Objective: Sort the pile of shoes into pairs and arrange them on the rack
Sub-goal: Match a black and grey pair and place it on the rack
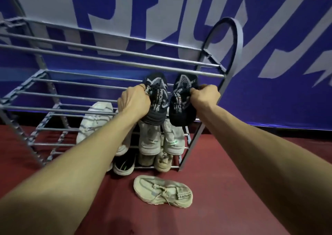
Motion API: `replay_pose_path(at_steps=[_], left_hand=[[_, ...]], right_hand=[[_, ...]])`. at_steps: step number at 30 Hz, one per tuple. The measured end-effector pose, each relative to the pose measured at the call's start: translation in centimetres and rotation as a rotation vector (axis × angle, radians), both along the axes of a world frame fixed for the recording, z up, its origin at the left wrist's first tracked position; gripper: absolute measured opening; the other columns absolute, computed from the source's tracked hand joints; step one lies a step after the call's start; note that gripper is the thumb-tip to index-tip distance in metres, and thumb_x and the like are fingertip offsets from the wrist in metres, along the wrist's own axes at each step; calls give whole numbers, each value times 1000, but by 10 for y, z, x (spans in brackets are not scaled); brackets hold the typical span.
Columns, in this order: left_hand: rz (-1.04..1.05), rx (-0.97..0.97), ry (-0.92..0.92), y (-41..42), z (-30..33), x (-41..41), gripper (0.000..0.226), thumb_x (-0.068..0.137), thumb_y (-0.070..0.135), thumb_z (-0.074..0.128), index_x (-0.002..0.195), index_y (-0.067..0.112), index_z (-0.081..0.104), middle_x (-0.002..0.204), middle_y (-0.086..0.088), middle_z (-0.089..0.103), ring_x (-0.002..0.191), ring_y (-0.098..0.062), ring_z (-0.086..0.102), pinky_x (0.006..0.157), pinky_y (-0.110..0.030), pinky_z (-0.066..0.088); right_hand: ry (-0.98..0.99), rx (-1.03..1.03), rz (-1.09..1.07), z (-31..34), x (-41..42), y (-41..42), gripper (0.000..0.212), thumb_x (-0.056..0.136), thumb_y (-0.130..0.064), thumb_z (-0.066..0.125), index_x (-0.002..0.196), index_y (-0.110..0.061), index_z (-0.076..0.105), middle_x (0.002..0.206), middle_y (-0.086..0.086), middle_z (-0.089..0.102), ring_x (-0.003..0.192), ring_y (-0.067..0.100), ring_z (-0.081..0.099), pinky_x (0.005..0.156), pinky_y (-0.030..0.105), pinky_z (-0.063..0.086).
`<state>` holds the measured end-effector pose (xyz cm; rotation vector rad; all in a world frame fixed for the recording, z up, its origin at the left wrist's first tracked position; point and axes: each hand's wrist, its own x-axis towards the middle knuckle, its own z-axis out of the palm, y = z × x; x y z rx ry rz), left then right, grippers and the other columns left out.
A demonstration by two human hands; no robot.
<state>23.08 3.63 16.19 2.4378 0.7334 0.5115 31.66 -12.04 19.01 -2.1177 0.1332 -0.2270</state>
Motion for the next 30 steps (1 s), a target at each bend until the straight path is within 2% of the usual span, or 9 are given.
replay_pose_path(at_steps=[3, 7, 11, 16, 18, 20, 23, 26, 30], left_hand=[[29, -134, 43, 3, -17, 14, 23, 90, 23, 49, 108, 28, 63, 124, -13, 62, 114, -38, 55, 88, -37, 42], [19, -249, -30, 11, -27, 17, 15, 83, 23, 51, 92, 26, 63, 103, -10, 67, 99, -36, 59, 79, -36, 46], [23, -300, -108, 8, -32, 13, 11, 79, 22, 50, 81, 23, 60, 88, -7, 67, 87, -33, 60, 75, -37, 50], [95, -265, -35, -2, -19, 5, 24, 92, 27, 46, 98, 23, 68, 111, -12, 65, 98, -35, 59, 79, -36, 47], [111, -222, -5, -9, -13, -1, 35, 96, 30, 40, 108, 13, 67, 118, -18, 62, 104, -40, 57, 81, -39, 43], [104, -206, -60, -20, -11, -12, 41, 99, 32, 35, 112, 4, 62, 120, -22, 60, 109, -40, 54, 83, -39, 40], [127, -247, -254, -43, -27, -42, 33, 99, 26, 37, 116, 5, 54, 123, -14, 55, 114, -30, 50, 87, -33, 34], [173, -245, -401, -70, -68, -79, 24, 93, 16, 44, 112, 4, 54, 118, -14, 56, 112, -28, 50, 89, -29, 32], [53, -283, -249, -91, -131, -123, 20, 92, 9, 45, 105, 4, 60, 105, -15, 64, 101, -31, 58, 82, -30, 36]], right_hand=[[13, 20, 132, -15, 5, 2, 31, 91, -28, 57, 115, -10, 64, 111, 14, 70, 108, 30, 63, 96, 32, 47], [81, -39, 342, -35, 3, -4, 35, 76, -26, 51, 107, -16, 63, 103, 8, 72, 99, 29, 65, 91, 38, 52], [68, -279, 370, -27, 5, -5, 34, 80, -3, 44, 108, 1, 62, 109, 23, 67, 105, 39, 60, 92, 40, 49], [80, -373, 367, -18, -7, -5, 32, 92, -11, 40, 113, 5, 59, 117, 26, 63, 110, 40, 57, 88, 36, 45], [-32, -351, 226, -19, -23, -5, 33, 93, -12, 37, 111, 3, 60, 114, 27, 63, 108, 41, 56, 84, 36, 44], [-282, -334, 122, -20, -46, -4, 32, 90, -11, 37, 107, -1, 61, 107, 23, 65, 102, 39, 55, 83, 39, 42], [-618, -336, 276, -32, -82, -4, 23, 82, -7, 41, 94, -4, 61, 95, 14, 63, 94, 32, 50, 82, 41, 39], [-708, -340, 509, -58, -111, -11, 14, 78, -5, 45, 84, -3, 57, 84, 13, 58, 85, 30, 48, 74, 38, 39], [-617, -466, 743, -106, -138, -29, 15, 75, -9, 46, 81, -4, 58, 78, 11, 59, 84, 29, 51, 68, 39, 42]])
